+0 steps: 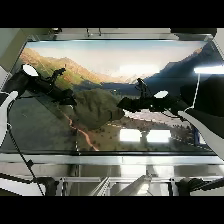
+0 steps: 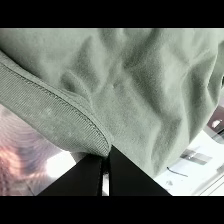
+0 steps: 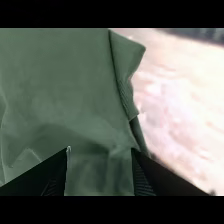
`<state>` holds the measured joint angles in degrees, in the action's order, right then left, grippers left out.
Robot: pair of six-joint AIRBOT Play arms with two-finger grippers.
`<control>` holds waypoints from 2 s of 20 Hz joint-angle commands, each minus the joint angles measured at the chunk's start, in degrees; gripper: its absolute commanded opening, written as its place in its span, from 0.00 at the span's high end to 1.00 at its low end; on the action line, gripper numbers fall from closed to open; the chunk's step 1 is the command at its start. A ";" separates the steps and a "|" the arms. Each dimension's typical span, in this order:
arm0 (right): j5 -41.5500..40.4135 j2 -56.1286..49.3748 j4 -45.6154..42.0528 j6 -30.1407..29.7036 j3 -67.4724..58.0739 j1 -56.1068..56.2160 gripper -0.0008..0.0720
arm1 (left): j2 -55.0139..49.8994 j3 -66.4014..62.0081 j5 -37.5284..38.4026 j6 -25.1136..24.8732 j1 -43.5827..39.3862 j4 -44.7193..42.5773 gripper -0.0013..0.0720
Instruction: Fold the shirts.
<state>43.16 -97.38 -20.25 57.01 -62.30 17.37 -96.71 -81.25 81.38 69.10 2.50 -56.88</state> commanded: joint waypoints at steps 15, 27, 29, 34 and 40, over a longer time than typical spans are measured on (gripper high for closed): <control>4.90 -2.56 -0.63 -1.55 -0.39 -0.02 0.97 | 0.00 -0.07 -0.11 -0.61 0.02 0.13 0.95; 12.85 34.12 0.70 -5.40 -28.83 -11.10 0.97 | 22.01 -33.31 3.65 -5.79 0.85 30.88 0.95; 12.22 40.37 -7.23 -1.46 -32.83 -11.32 0.97 | 26.62 -41.07 -1.73 -4.98 0.72 27.32 0.95; 18.95 42.05 -17.97 6.12 -32.92 -11.30 0.97 | 35.12 -24.81 -6.08 -5.33 -2.38 23.37 0.95; 24.44 25.99 -21.14 6.49 -25.62 -11.30 0.97 | 24.17 -8.07 -6.91 -8.70 -5.70 23.34 0.95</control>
<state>65.49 -64.64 -38.28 62.59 -91.57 6.11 -67.88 -95.96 75.68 62.00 -2.26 -33.56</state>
